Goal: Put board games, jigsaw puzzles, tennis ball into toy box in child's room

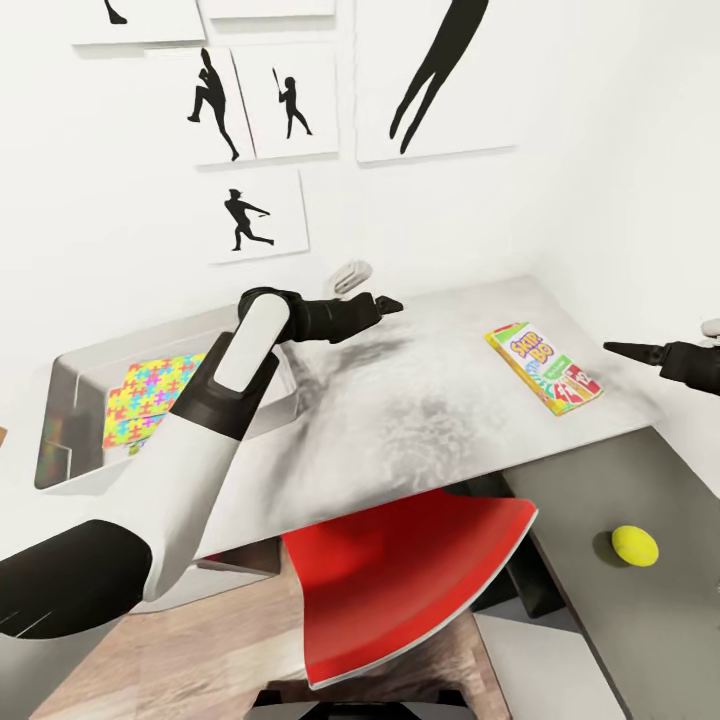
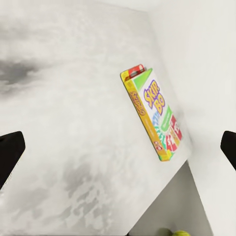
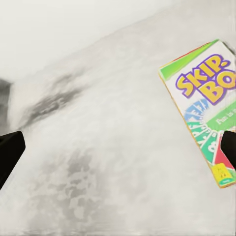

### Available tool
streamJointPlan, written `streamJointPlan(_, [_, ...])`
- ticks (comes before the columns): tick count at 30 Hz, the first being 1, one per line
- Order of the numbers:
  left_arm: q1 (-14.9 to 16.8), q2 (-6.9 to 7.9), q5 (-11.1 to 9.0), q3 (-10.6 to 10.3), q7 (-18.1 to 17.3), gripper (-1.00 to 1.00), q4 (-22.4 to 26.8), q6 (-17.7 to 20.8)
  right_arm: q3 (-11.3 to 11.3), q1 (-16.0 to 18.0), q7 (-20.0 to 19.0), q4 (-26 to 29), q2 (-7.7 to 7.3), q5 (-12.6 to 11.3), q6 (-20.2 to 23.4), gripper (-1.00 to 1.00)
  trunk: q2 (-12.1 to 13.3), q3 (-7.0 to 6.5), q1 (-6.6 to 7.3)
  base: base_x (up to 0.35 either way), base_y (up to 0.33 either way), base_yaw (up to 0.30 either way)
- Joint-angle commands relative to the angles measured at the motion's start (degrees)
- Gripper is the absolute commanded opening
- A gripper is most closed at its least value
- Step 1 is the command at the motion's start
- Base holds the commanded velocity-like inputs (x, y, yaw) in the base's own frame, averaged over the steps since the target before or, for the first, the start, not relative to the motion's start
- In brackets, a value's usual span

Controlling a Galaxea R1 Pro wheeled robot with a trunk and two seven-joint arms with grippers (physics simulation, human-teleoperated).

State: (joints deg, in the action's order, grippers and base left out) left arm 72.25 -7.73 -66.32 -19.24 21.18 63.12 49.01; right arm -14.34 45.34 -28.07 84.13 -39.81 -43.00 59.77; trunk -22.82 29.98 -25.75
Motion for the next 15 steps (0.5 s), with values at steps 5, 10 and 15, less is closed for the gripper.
streamJointPlan(5, [0.1, 0.1, -0.6, 1.5, 1.0, 1.0, -2.3, 0.0, 0.4, -3.1, -0.6, 0.1, -0.01, -2.7, 0.2, 1.0, -0.1, 0.08, -0.03, 0.0, 0.0, -0.019])
streamJointPlan(10, [1.0, 0.28, -0.6, 2.6, 1.1, 1.0, -5.8, 0.1, 0.5, -6.9, -0.6, 0.3, -0.34, -6.7, 0.2, 1.0, -0.1, 0.08, -0.03, 0.0, 0.0, -0.008])
streamJointPlan(15, [3.3, 0.44, -0.6, 3.0, 1.1, 1.0, -9.6, 0.1, 0.0, -12.2, -0.6, 0.6, -1.06, -8.8, 0.2, 1.0, -0.1, 0.08, -0.03, 0.0, 0.0, -0.003])
